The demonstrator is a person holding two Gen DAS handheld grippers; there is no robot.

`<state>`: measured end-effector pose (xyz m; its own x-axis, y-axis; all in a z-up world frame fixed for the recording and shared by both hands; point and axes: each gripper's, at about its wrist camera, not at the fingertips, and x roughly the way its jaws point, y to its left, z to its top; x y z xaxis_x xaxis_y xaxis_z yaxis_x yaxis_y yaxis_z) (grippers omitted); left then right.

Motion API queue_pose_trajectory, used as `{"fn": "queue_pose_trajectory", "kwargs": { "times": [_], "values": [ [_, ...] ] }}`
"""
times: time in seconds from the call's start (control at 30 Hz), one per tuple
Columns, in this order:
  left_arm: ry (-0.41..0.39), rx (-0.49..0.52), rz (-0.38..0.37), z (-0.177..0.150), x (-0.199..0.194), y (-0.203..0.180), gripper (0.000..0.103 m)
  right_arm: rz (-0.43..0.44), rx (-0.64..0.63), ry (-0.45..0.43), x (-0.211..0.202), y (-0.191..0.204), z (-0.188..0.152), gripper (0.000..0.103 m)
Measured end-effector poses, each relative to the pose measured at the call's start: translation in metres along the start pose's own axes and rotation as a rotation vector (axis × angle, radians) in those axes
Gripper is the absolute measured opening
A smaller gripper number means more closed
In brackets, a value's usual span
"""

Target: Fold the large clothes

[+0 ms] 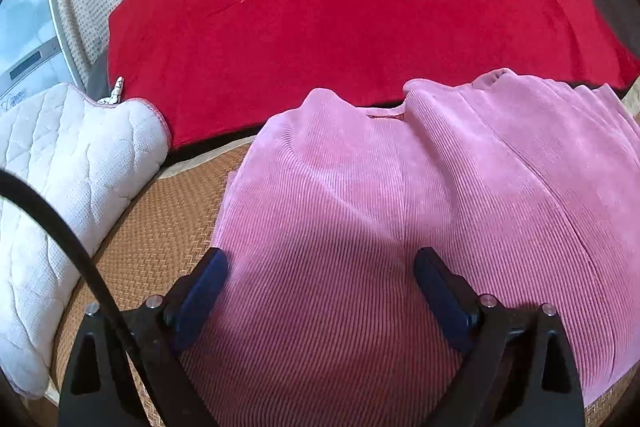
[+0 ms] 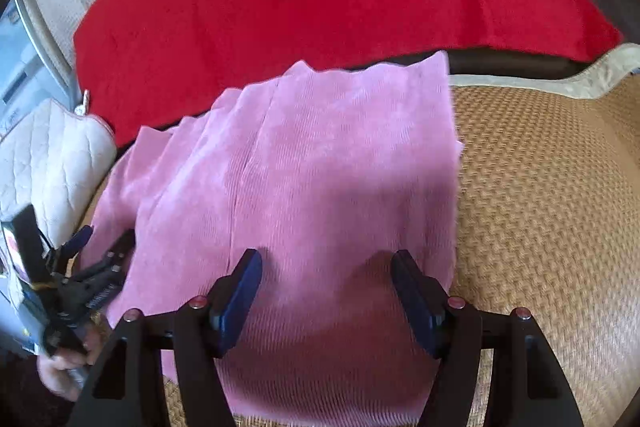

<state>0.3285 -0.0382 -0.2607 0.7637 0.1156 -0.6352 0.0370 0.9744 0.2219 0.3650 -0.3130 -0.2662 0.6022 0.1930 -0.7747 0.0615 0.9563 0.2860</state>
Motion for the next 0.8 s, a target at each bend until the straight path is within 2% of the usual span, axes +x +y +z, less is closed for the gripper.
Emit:
{"fn": "queue_pose_trajectory", "kwargs": {
  "times": [0.1, 0.17, 0.37, 0.63, 0.8],
  "values": [
    [0.003, -0.06, -0.018, -0.001, -0.003, 0.009, 0.095, 0.092, 0.076, -0.071, -0.037, -0.011, -0.024, 0.071],
    [0.0, -0.097, -0.002, -0.003, -0.01, 0.012, 0.095, 0.113, 0.085, -0.09, -0.052, -0.014, -0.036, 0.071],
    [0.025, -0.083, 0.049, 0.001, -0.029, 0.0, 0.095, 0.185, 0.102, -0.217, -0.11, -0.045, -0.065, 0.071],
    [-0.011, -0.08, 0.101, 0.04, -0.06, -0.023, 0.095, 0.182, 0.147, -0.273, -0.124, -0.072, -0.069, 0.071],
    [-0.03, -0.041, 0.072, 0.057, -0.069, -0.056, 0.095, 0.178, 0.129, -0.294, -0.13, -0.079, -0.067, 0.071]
  ]
}}
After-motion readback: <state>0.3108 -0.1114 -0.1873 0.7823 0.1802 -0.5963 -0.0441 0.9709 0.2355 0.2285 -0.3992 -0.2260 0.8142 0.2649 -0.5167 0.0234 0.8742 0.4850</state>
